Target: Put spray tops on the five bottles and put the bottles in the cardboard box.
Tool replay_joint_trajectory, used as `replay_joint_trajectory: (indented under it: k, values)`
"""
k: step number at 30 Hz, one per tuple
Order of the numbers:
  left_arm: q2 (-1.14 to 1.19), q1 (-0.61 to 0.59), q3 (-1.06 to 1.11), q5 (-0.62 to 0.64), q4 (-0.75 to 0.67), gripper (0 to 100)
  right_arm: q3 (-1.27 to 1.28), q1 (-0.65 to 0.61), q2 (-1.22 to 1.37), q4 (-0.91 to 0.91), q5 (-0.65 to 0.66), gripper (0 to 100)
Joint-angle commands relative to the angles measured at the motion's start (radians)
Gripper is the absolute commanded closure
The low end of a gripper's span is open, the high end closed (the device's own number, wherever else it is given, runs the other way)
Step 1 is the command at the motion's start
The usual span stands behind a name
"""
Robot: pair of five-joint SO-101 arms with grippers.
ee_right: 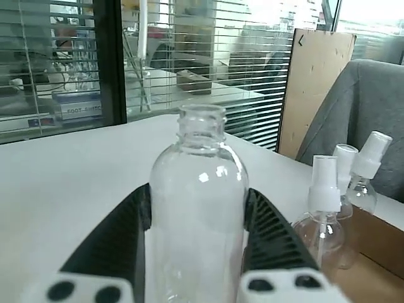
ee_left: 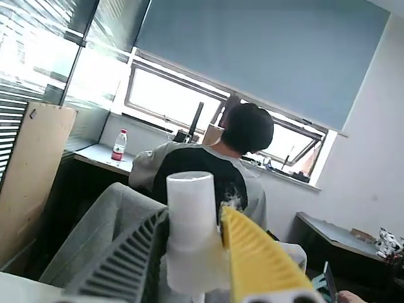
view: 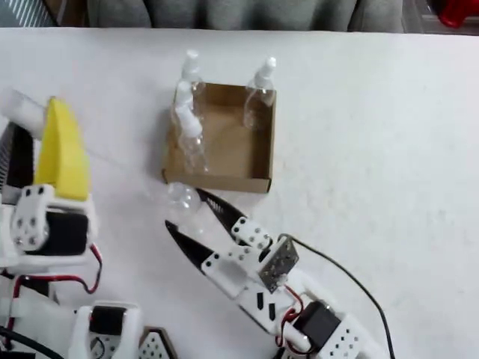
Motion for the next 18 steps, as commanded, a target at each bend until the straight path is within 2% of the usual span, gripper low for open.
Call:
replay_joint_trajectory:
  k: [1,5,9,18]
  values:
    - [-0.031,0.084,0.074,-0.008,-0.138,98,0.026,-0.018,-0.013,-0.021,-0.008,98.2]
    - [-0.031,0.140,0.172,-0.008,-0.252,98,0.031,-0.065,-0.013,-0.015,-0.008,98.2]
    - [-0.031,0.147,0.253,-0.012,-0.333,98,0.031,-0.067,-0.013,-0.015,-0.008,98.2]
    - [-0.041,0.147,0.238,-0.011,-0.322,98,0.031,-0.065,-0.013,-0.015,-0.008,98.2]
